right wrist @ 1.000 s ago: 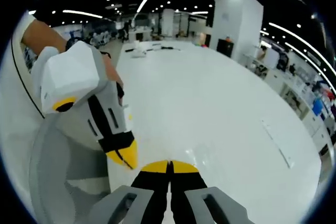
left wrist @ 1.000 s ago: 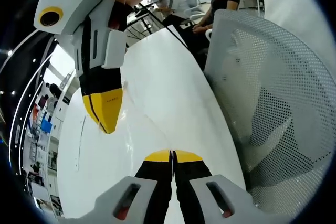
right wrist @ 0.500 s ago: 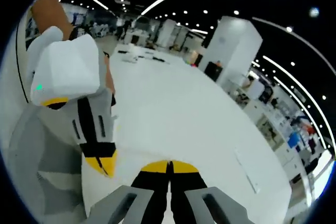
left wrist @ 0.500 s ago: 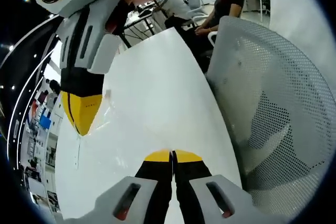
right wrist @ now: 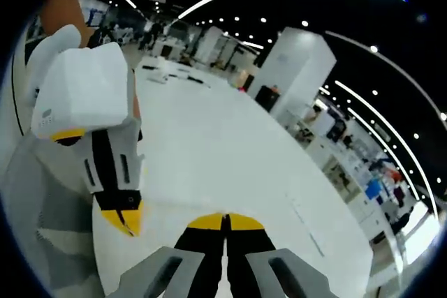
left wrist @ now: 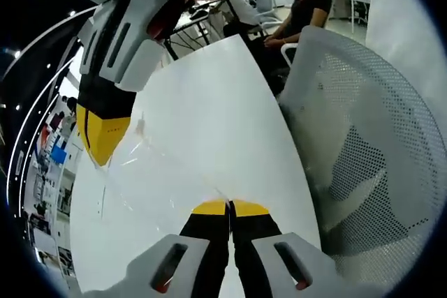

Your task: Open the resealable bag by pulling the two sides of the seal apart until the entire bag opening is separated and visibly accessible.

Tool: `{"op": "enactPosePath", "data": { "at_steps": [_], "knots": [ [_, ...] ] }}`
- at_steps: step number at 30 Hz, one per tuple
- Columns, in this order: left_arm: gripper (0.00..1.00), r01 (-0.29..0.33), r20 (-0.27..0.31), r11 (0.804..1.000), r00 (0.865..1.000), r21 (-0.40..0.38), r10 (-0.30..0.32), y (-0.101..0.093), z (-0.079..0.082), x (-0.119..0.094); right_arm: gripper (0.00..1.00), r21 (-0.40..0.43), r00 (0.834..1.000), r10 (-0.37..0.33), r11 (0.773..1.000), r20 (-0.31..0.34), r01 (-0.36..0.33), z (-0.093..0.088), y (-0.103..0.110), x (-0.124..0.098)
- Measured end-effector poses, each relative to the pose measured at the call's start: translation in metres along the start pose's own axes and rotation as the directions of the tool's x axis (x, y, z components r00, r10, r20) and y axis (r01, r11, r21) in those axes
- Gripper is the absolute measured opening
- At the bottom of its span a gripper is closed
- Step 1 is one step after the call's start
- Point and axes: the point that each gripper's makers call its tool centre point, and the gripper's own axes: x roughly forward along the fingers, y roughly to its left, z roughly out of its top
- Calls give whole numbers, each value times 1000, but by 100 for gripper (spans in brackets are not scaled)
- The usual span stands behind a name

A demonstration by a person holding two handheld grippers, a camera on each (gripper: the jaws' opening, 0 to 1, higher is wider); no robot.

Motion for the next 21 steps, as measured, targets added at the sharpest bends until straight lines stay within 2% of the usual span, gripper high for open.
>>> {"op": "enactPosePath", "data": {
  "at_steps": [11,16,21],
  "knots": [
    [0,-6,-10,1000,1000,-14,5,4,-5,-1,0,2,1000,-20,1000,-6,20,0,-3,1],
    [0,-41,-30,999,999,13,42,10,-12,-1,0,9,1000,-1,1000,-10,1,-1,-2,1],
    [8,-56,-29,998,998,17,57,11,-13,-1,0,8,1000,8,1000,-13,-8,-3,-2,2]
  ]
}}
